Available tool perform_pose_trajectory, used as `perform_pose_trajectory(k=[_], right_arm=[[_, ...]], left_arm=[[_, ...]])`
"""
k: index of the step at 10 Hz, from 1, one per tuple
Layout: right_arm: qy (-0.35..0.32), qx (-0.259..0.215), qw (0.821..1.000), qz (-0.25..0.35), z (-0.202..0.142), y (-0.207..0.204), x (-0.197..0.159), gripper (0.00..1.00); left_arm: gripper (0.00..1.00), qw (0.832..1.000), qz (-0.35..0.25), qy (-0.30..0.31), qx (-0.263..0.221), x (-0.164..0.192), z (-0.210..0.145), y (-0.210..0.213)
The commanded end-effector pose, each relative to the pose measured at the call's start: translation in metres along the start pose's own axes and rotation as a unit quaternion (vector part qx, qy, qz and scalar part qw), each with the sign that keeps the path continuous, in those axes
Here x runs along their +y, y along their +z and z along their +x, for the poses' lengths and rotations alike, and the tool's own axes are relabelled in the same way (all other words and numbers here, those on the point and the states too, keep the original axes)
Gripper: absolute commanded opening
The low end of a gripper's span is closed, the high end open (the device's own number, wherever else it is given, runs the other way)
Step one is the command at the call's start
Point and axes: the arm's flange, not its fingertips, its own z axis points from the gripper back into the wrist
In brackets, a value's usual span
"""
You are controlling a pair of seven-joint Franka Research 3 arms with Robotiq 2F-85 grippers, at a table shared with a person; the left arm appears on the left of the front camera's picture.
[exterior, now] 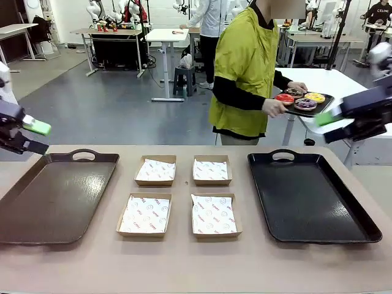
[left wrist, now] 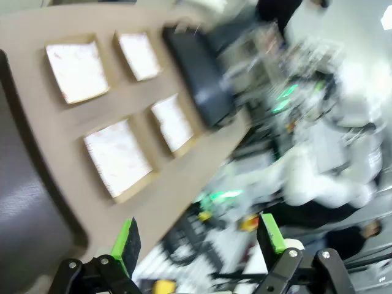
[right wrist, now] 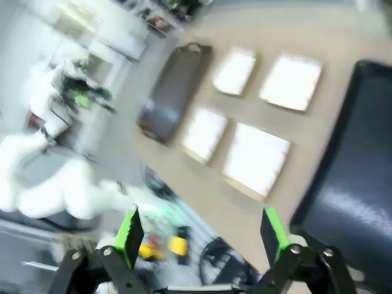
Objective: Individually package the donuts and arrange them on the tray.
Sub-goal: Pick up one Paper togo box.
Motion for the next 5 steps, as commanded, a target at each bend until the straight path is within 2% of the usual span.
perform_pose_trajectory(k=[1,3,5], right_arm=[[-0.058,-0.063,0.99,0.115,-0.099,-0.004,-0.053,1.0],[-0.086,-0.035,0.989,0.112,-0.104,0.006,-0.089,1.0],[-0.107,0.013,0.991,0.083,-0.101,0.008,-0.115,1.0]], left_arm=[[1.0,0.986,-0.091,0.11,-0.082,0.035,-0.019,0.01],[1.0,0.981,-0.097,0.147,-0.077,0.06,-0.034,0.024],[1.0,0.982,-0.072,0.166,-0.051,0.076,-0.042,0.029]])
